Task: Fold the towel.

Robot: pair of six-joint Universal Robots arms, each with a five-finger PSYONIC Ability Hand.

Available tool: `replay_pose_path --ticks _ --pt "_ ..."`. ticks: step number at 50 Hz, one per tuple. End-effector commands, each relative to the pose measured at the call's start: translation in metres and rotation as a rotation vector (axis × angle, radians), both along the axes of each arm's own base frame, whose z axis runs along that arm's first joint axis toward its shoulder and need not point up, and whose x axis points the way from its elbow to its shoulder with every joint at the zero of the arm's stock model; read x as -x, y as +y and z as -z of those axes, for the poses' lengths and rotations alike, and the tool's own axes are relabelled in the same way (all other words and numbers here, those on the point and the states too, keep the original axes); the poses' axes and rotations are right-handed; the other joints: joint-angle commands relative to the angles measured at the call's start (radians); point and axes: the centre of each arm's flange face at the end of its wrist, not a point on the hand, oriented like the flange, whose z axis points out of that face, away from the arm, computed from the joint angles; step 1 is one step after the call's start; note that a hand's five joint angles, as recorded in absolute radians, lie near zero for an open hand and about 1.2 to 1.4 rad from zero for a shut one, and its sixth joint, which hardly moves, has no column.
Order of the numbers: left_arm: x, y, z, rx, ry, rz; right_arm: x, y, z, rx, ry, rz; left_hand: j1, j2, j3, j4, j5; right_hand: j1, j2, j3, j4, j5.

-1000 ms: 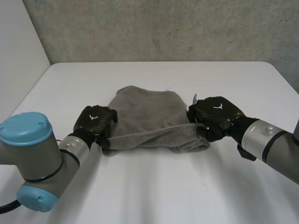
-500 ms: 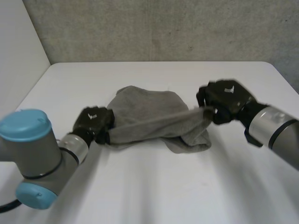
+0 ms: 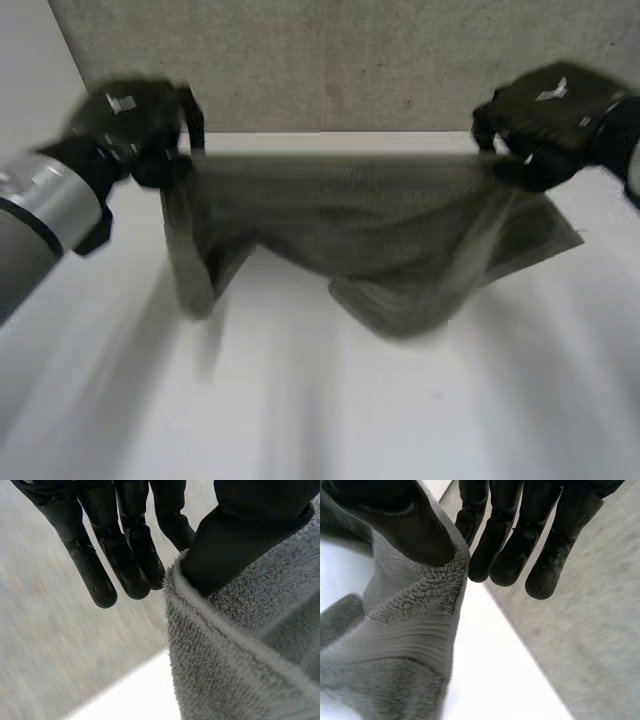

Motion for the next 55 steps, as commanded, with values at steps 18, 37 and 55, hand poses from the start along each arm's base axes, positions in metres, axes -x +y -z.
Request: replay_pose_path --ticks 18,37,55 --pt "0.014 -0.087 -0.121 0.844 0.144 -0.214 -0.053 -0.064 -0.084 0.891 -0.408 0.129 0.224 0.179 0.179 0.178 0.193 0.062 0.067 0.055 0.063 0.053" --pt "0.004 -0.07 0.027 0.504 -0.047 -0.105 -0.056 -0.039 0.049 0.291 -0.139 -0.014 0.224 0.179 0.179 0.178 0.193 0.062 0.067 0.055 0.063 0.053" --pt "-0.002 -0.042 0.15 0.214 -0.35 -0.031 -0.054 -0.021 0.152 0.022 0.032 -0.026 0.224 0.179 0.179 0.178 0.193 0.062 0.067 0.055 0.063 0.053"
